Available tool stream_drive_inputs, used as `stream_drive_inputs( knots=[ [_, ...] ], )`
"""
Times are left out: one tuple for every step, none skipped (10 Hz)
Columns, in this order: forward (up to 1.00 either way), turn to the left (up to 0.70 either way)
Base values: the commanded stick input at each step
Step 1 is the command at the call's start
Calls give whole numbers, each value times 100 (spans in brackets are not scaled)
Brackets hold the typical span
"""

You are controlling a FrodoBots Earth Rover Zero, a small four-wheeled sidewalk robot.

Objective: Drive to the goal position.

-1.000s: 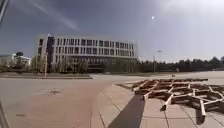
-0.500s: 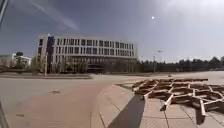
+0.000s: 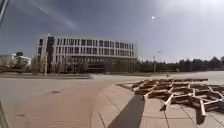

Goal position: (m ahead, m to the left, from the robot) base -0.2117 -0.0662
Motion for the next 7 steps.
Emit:
stream_drive_inputs(
  knots=[
    [5,0],
    [5,0],
    [5,0],
    [5,0],
    [5,0],
    [5,0],
    [5,0]
  ],
)
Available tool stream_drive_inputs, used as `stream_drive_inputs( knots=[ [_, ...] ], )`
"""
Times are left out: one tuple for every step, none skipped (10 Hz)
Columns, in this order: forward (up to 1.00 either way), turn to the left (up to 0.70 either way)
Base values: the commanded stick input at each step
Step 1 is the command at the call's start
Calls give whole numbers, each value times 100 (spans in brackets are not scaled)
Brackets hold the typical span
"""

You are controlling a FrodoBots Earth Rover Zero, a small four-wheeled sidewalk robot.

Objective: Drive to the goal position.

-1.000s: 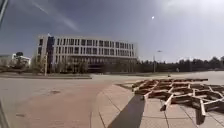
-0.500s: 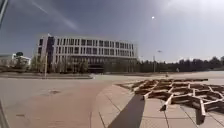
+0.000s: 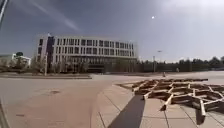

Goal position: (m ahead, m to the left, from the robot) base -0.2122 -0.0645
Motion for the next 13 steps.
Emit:
stream_drive_inputs(
  knots=[
    [4,0],
    [4,0],
    [5,0],
    [5,0],
    [5,0],
    [5,0],
    [5,0],
    [5,0],
    [5,0],
    [5,0],
    [5,0],
    [5,0],
    [5,0]
  ],
)
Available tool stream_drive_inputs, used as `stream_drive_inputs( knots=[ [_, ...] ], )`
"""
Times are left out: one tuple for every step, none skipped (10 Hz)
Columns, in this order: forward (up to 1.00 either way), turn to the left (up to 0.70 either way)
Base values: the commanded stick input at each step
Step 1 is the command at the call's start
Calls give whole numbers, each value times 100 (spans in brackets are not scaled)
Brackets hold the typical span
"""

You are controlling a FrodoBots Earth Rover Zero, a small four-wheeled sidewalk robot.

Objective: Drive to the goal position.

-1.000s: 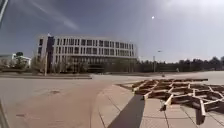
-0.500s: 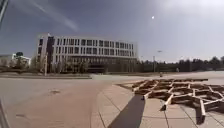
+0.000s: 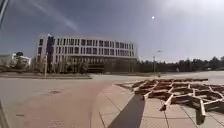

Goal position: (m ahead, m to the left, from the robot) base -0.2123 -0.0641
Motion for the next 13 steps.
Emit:
stream_drive_inputs(
  knots=[
    [5,0],
    [5,0],
    [5,0],
    [4,0],
    [4,0],
    [4,0],
    [4,0],
    [5,0],
    [5,0],
    [5,0],
    [5,0],
    [5,0],
    [5,0]
  ],
)
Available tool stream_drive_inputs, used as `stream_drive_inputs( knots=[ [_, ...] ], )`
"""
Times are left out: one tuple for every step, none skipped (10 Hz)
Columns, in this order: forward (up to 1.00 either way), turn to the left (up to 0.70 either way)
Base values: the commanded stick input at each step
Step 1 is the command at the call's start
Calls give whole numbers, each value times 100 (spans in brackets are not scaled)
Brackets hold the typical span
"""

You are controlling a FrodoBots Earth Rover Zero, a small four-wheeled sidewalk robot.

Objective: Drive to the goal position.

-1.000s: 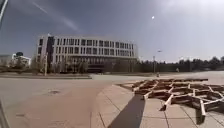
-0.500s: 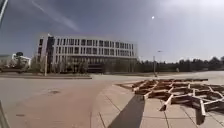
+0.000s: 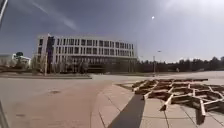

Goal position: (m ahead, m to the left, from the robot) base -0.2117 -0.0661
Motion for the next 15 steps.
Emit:
stream_drive_inputs(
  knots=[
    [5,0],
    [5,0],
    [4,0],
    [4,0],
    [5,0],
    [5,0],
    [5,0],
    [5,0],
    [5,0],
    [5,0],
    [5,0],
    [5,0],
    [5,0],
    [5,0],
    [5,0]
  ],
)
